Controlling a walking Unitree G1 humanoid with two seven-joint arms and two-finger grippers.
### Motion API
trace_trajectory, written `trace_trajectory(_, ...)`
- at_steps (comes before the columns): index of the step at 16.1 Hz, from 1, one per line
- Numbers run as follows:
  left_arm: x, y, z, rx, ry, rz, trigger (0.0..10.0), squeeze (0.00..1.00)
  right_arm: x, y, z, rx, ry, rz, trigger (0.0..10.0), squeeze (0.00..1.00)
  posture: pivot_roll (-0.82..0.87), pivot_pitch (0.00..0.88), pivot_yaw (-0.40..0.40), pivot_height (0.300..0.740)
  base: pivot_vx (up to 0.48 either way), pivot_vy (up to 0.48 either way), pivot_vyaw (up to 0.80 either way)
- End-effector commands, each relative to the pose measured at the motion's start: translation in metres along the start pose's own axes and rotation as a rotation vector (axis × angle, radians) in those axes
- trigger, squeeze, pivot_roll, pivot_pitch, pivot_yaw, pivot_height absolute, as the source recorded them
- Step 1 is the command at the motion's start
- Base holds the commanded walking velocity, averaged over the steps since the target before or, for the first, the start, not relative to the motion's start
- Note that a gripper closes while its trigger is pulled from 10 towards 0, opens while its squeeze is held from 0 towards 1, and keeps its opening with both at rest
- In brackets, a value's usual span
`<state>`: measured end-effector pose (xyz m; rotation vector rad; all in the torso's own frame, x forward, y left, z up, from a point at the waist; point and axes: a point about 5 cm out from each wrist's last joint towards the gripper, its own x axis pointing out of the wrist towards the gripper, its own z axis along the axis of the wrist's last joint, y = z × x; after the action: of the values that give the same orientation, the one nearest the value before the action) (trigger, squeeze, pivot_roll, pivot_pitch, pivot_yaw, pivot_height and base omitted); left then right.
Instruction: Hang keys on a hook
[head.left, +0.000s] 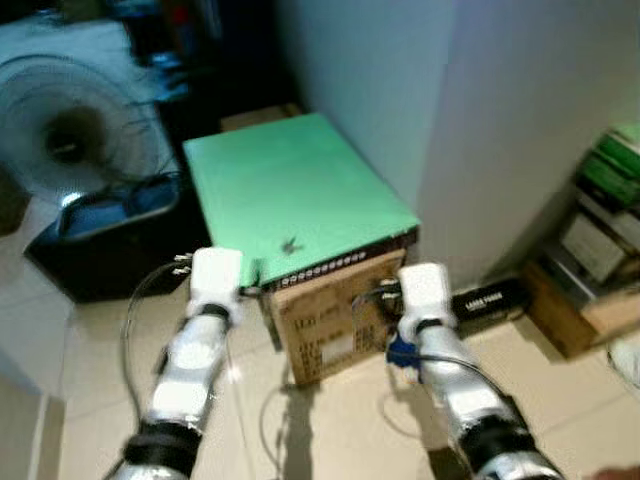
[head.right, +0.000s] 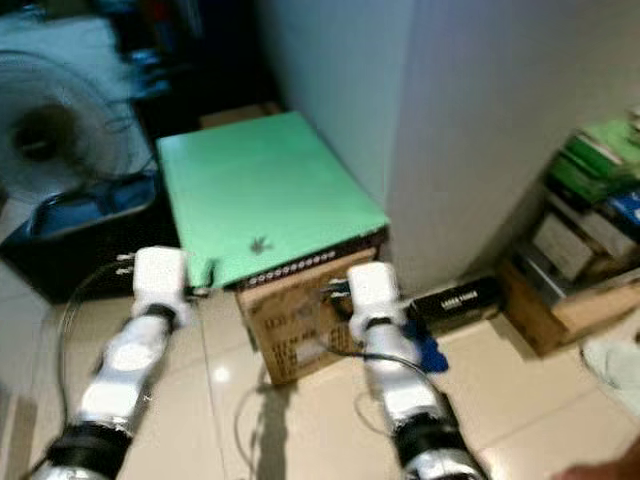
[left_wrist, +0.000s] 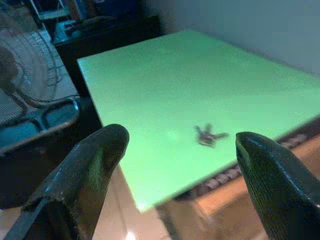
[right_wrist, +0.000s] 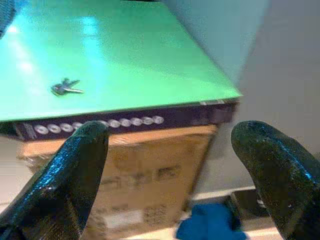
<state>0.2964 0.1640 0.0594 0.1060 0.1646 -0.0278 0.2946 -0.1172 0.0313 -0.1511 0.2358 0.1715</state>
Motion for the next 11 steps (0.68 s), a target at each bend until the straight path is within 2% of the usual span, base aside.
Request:
trace_trajectory(1, 0.0035, -0.0098, 0.0068, 0.006, -0.02, -0.024, 10.0, 0.0, 0.0005, -0.0111, 0.0028, -0.014, -0.005, -0.021, 10.0, 0.0, -0.18, 0.0, 0.094, 0.74, 0.458, 0.0, 0.0)
trace_trajectory(10, 0.0036, -0.0099, 0.0062, 0.008, -0.018, -0.025, 10.0, 0.0, -0.0016, -0.0071, 0.0003, -0.026, 0.007, 0.0, 10.0, 0.0, -0.18, 0.0, 0.103, 0.74, 0.456, 0.0, 0.0)
trace_trajectory(11, 0.0033, -0.0099, 0.0054, 0.007, -0.015, -0.026, 10.0, 0.0, -0.0017, -0.0063, -0.0012, -0.037, 0.018, 0.004, 10.0, 0.0, -0.18, 0.0, 0.103, 0.74, 0.409, 0.251, 0.0)
